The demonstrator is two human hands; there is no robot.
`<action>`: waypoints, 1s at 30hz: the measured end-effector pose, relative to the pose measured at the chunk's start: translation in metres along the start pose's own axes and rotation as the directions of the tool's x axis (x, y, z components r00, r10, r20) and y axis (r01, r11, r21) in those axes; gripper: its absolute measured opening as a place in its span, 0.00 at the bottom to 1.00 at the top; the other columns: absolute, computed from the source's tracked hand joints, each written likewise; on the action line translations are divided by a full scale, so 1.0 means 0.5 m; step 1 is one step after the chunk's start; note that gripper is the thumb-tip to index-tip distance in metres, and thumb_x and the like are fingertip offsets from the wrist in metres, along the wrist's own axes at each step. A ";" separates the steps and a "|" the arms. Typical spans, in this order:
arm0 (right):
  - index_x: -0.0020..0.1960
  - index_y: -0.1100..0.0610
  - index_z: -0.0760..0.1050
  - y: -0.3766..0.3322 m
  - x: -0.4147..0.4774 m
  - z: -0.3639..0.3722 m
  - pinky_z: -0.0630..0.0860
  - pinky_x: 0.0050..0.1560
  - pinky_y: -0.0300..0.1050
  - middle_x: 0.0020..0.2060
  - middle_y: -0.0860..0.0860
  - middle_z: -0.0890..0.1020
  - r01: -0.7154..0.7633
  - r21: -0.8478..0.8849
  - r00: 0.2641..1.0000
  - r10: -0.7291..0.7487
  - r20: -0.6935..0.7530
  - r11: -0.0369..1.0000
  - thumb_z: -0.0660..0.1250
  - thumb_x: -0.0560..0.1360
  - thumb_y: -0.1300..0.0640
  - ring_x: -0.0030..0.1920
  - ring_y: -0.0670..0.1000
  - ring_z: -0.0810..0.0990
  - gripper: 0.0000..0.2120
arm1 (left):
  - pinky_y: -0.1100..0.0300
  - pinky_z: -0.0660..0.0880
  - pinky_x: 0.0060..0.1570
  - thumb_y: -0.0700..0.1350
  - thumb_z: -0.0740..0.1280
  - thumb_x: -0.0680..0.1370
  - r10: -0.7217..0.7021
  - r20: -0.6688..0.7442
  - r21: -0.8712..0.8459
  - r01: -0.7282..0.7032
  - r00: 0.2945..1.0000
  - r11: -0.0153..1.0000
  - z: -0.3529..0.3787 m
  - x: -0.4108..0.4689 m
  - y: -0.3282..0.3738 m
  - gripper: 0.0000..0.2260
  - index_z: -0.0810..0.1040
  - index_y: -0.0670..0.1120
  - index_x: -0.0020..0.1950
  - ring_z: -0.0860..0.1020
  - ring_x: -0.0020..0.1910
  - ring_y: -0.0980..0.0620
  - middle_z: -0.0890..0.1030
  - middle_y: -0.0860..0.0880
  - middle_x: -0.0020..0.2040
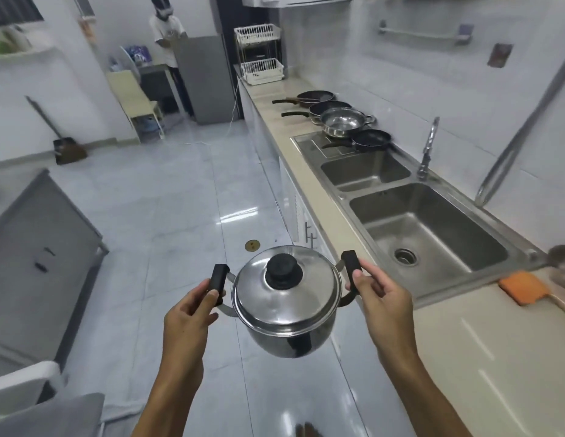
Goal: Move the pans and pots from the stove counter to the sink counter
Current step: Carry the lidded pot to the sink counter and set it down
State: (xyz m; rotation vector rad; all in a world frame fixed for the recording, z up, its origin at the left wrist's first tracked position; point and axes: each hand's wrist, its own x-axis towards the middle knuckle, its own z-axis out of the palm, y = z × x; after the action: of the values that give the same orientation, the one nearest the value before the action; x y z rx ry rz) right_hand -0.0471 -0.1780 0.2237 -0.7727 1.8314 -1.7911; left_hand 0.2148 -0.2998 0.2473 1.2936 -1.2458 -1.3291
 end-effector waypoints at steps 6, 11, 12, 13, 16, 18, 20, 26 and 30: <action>0.61 0.36 0.78 -0.024 0.284 0.169 0.76 0.45 0.24 0.43 0.42 0.89 -0.002 -0.031 1.000 0.002 -0.002 1.000 0.68 0.81 0.51 0.48 0.41 0.87 0.12 | 0.55 0.77 0.52 0.43 0.70 0.80 0.000 0.013 0.018 -0.001 1.000 1.000 0.069 0.324 0.077 0.15 0.81 0.48 0.66 0.84 0.52 0.57 0.88 0.52 0.51; 0.64 0.42 0.80 -0.024 0.495 0.288 0.76 0.45 0.25 0.43 0.44 0.89 0.000 -0.046 1.000 -0.002 -0.028 0.999 0.68 0.81 0.51 0.47 0.43 0.87 0.13 | 0.56 0.76 0.50 0.43 0.70 0.79 -0.004 0.048 -0.001 0.004 0.999 1.000 0.129 0.577 0.116 0.13 0.82 0.50 0.64 0.84 0.52 0.58 0.88 0.54 0.50; 0.65 0.44 0.80 -0.015 0.541 0.312 0.77 0.45 0.26 0.43 0.45 0.89 -0.005 -0.049 0.999 0.003 -0.039 0.999 0.68 0.81 0.51 0.47 0.44 0.87 0.13 | 0.57 0.76 0.50 0.43 0.70 0.79 -0.008 0.059 -0.003 0.008 0.998 1.000 0.144 0.633 0.118 0.13 0.82 0.50 0.64 0.84 0.52 0.57 0.88 0.53 0.50; 0.66 0.46 0.80 -0.006 0.588 0.337 0.78 0.45 0.28 0.43 0.45 0.89 -0.012 -0.049 0.999 0.010 -0.050 0.999 0.68 0.81 0.51 0.47 0.44 0.87 0.14 | 0.57 0.76 0.49 0.44 0.70 0.79 -0.017 0.067 -0.003 0.017 0.998 1.000 0.160 0.690 0.119 0.13 0.82 0.50 0.64 0.84 0.52 0.57 0.88 0.53 0.51; 0.65 0.47 0.80 0.015 0.722 0.417 0.79 0.49 0.36 0.42 0.46 0.89 -0.035 -0.059 0.994 0.029 -0.102 0.998 0.68 0.81 0.52 0.47 0.44 0.87 0.13 | 0.58 0.76 0.49 0.44 0.71 0.79 -0.028 0.106 -0.002 0.029 0.994 1.000 0.203 0.854 0.121 0.13 0.82 0.51 0.63 0.84 0.53 0.56 0.87 0.51 0.53; 0.61 0.42 0.81 0.034 0.816 0.476 0.77 0.50 0.40 0.41 0.46 0.89 -0.045 -0.069 0.991 0.036 -0.128 0.997 0.68 0.81 0.52 0.47 0.43 0.87 0.10 | 0.58 0.76 0.49 0.43 0.70 0.79 -0.055 0.143 0.005 0.054 0.988 0.999 0.232 0.977 0.122 0.12 0.82 0.52 0.62 0.84 0.52 0.57 0.88 0.51 0.51; 0.59 0.38 0.80 0.035 0.900 0.533 0.78 0.51 0.43 0.41 0.45 0.89 -0.066 -0.076 0.988 0.054 -0.147 0.995 0.68 0.81 0.52 0.47 0.42 0.87 0.10 | 0.58 0.76 0.47 0.42 0.70 0.79 -0.086 0.169 0.012 0.085 0.982 0.996 0.262 1.091 0.138 0.12 0.82 0.52 0.61 0.84 0.50 0.57 0.88 0.52 0.49; 0.65 0.43 0.78 0.040 1.163 0.676 0.76 0.59 0.47 0.44 0.43 0.89 -0.150 -0.073 0.970 0.133 -0.205 0.986 0.66 0.81 0.54 0.51 0.41 0.86 0.14 | 0.56 0.76 0.49 0.41 0.69 0.79 -0.132 0.245 0.060 0.121 0.961 0.991 0.374 1.438 0.201 0.14 0.81 0.48 0.65 0.83 0.55 0.52 0.86 0.47 0.54; 0.65 0.44 0.80 0.061 1.348 0.757 0.79 0.59 0.51 0.45 0.43 0.89 -0.163 -0.054 0.948 0.142 -0.285 0.985 0.66 0.81 0.54 0.51 0.45 0.86 0.14 | 0.57 0.76 0.48 0.41 0.69 0.80 -0.131 0.310 0.100 0.105 0.942 0.989 0.476 1.659 0.224 0.13 0.82 0.48 0.64 0.82 0.54 0.54 0.86 0.46 0.55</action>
State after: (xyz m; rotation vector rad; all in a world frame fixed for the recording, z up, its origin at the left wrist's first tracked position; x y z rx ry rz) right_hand -0.2903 -0.9124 0.2155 -0.4039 2.0882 -1.8114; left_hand -0.0896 -1.1151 0.2506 1.2621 -1.4731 -1.6349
